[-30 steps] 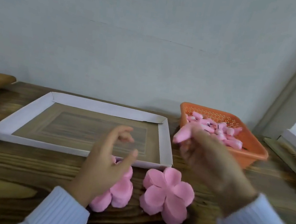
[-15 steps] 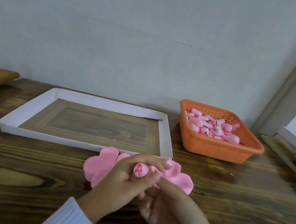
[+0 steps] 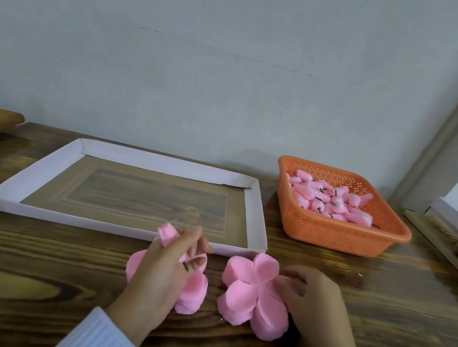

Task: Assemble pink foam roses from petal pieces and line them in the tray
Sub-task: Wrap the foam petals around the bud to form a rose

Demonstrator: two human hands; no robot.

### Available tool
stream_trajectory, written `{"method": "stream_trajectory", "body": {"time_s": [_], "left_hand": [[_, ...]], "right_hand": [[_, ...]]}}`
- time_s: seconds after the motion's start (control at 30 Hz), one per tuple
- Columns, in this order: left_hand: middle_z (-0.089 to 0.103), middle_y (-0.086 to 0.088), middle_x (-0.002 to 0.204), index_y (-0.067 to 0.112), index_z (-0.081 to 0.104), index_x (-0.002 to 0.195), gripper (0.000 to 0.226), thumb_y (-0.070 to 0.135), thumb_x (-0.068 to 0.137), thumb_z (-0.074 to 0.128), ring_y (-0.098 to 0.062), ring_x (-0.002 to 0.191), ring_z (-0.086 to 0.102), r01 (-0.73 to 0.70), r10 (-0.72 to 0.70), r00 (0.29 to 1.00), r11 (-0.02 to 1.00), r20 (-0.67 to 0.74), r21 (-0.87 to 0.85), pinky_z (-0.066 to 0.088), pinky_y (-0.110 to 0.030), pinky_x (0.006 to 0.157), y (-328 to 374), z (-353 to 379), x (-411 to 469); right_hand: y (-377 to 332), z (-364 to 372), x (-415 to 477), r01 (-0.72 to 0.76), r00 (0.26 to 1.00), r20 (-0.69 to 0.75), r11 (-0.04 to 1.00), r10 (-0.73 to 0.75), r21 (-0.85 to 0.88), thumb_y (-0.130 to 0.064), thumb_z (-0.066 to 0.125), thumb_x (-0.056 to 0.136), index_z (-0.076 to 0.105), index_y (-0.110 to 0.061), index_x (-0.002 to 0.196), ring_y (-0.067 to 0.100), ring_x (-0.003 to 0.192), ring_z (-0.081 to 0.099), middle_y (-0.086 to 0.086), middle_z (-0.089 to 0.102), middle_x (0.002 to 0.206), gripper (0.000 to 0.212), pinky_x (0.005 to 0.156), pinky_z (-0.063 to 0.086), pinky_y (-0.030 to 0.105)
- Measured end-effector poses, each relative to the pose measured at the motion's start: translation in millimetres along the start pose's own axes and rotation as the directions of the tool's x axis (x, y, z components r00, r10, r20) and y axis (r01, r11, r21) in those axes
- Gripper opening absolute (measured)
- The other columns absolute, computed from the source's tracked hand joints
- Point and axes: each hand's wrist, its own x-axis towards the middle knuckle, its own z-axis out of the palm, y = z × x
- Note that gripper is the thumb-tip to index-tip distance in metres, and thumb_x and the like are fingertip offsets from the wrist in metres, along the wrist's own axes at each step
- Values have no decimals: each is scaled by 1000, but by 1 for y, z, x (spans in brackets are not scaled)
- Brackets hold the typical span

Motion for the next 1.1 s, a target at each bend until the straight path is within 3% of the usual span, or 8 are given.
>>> {"method": "stream_trajectory", "body": {"time_s": [0.1,0.27,0.33,0.47,0.63,0.73,0.93,1.1], "left_hand": [[57,-1,52,7,59,58,36,13,91,46,-10,50,57,82,-82,997,991,4,-102,48,-23,55,0,1,3],[63,1,62,17,64,52,46,12,94,48,-9,66,63,18,-22,999,995,-32,-98,48,-31,73,-7,-2,5],[66,1,67,13,66,65,29,20,91,54,-10,70,65,20,-25,999,993,-37,-118,52,-28,71,-8,-3,5],[58,-3,58,15,63,47,53,16,96,43,-14,61,59,75,-77,997,985,-7,-153,48,-29,64,-10,-6,8],[60,-1,62,17,59,44,34,25,77,60,-12,67,62,49,-60,997,979,-47,-200,47,-31,71,-11,-4,9],[59,-2,59,16,56,41,40,20,81,56,-11,61,61,56,-67,997,972,-44,-227,47,-30,69,-13,-4,12],[45,0,51,15,49,45,35,27,75,62,-10,53,50,-17,13,999,990,-32,-141,44,-29,65,-13,-4,10],[35,1,48,17,46,47,37,36,74,62,-11,50,42,-11,9,1000,992,-14,-126,37,-33,70,-15,-7,11]], "right_hand": [[-6,-2,-6,90,992,-71,979,-105,-182,-39,60,85,70,-32,88,10,85,52,-14,64,89,12,72,45,31],[-10,-9,-14,130,984,-69,935,-162,-330,-42,55,90,68,-35,90,6,90,51,-18,64,92,16,76,39,28],[-10,-11,-16,137,983,-61,922,-170,-362,-42,52,91,68,-35,91,7,93,53,-18,64,92,17,78,39,28],[-13,-12,-21,154,976,-91,925,-197,-348,-32,62,88,72,-31,92,13,96,58,-14,68,96,11,81,42,32],[-15,-14,-26,176,973,-80,915,-219,-364,-26,65,87,74,-26,94,17,100,61,-9,71,99,11,82,42,36],[-15,-13,-27,175,976,-57,912,-210,-371,-27,62,90,72,-27,104,17,106,59,-10,70,107,17,85,41,36],[-15,-15,-31,233,945,-148,918,-291,-321,-15,87,65,74,-20,71,25,76,63,-4,71,78,14,62,47,38],[-11,-13,-28,238,950,-162,956,-266,-170,-12,81,72,66,-20,74,17,69,55,-7,63,71,17,59,48,37]]}}
